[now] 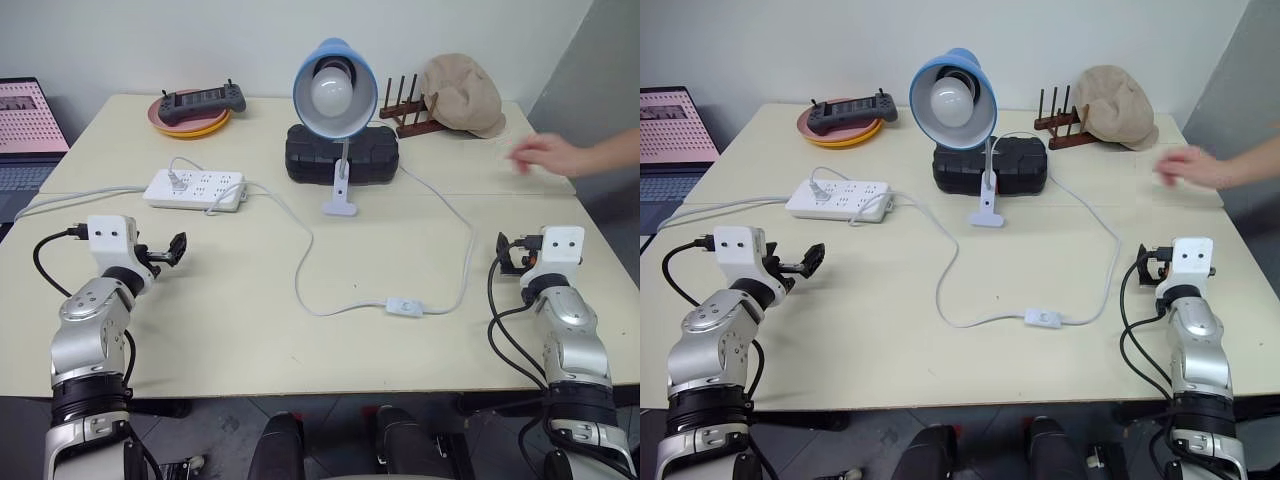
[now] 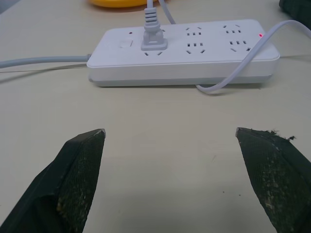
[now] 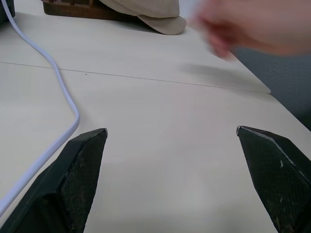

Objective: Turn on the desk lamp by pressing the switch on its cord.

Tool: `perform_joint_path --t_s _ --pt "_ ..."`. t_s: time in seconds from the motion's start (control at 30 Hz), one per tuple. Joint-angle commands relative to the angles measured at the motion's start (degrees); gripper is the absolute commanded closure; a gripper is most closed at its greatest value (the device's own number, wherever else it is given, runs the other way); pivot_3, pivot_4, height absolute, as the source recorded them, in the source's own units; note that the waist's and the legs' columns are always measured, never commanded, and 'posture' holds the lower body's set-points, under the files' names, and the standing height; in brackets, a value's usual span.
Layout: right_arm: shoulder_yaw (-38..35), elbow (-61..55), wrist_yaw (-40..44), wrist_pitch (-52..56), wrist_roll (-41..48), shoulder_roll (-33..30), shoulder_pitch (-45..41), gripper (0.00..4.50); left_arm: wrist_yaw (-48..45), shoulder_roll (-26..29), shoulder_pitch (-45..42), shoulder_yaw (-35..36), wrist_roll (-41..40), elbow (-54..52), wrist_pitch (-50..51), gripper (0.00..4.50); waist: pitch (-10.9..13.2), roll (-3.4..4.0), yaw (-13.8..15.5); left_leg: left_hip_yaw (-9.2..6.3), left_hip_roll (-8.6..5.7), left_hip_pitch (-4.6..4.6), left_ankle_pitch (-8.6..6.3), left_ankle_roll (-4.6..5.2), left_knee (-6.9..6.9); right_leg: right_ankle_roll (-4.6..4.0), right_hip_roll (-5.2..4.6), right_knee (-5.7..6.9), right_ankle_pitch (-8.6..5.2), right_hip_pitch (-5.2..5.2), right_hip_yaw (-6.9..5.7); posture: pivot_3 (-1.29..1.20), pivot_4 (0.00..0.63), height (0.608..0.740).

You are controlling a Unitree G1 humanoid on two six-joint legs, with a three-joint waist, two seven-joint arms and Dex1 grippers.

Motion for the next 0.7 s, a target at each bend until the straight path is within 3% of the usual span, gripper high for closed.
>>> perform_joint_path --t_s 0.03,0.23,0.4,0.53,0.7 --pt "-0.88 -2.91 0.48 -0.09 0.72 -1.01 -0.08 0.03 -0.43 1.1 -0.44 0.54 -0.45 -1.65 0.57 0.0 0.0 0.0 -0.01 0.0 0.0 0.0 0.0 0.0 0.0 0.0 0.0 0.0 0.0 0.0 0.0 0.0 0.15 0.74" --pt "-0.55 -3.21 3.38 -0.24 0.41 -3.62 -0.3 0.03 -1.12 1.44 -0.04 0.74 -0.5 -1.87 0.39 0.0 0.0 0.0 0.01 0.0 0.0 0.0 0.0 0.0 0.0 0.01 0.0 0.0 0.0 0.0 0.0 0.0 0.15 0.74" --pt "1.76 -5.96 11.42 1.11 1.77 -7.45 -0.07 0.03 -8.13 3.3 -0.25 -1.05 -3.95 -6.41 4.58 0.0 0.0 0.0 -0.04 0.0 0.0 0.0 0.0 0.0 0.0 0.06 0.0 0.0 -0.04 0.0 0.0 0.0 0.15 0.74" --pt "6.87 -19.58 43.55 17.07 19.7 -22.67 2.58 0.03 -31.75 13.66 -2.06 -14.17 -10.18 -22.13 11.76 0.0 0.06 0.08 0.2 -0.02 -0.01 -0.12 0.0 0.0 0.0 0.05 -0.01 -0.02 -0.04 -0.05 -0.01 0.0 0.15 0.74" --pt "9.31 -24.32 56.68 23.32 24.9 -34.15 2.96 0.03 -44.15 18.99 -8.54 -21.96 -16.65 -30.14 19.61 0.0 0.06 0.08 0.09 -0.03 -0.01 -0.11 -0.01 0.01 0.01 0.08 -0.03 -0.13 -0.1 0.01 -0.05 0.0 0.15 0.74"
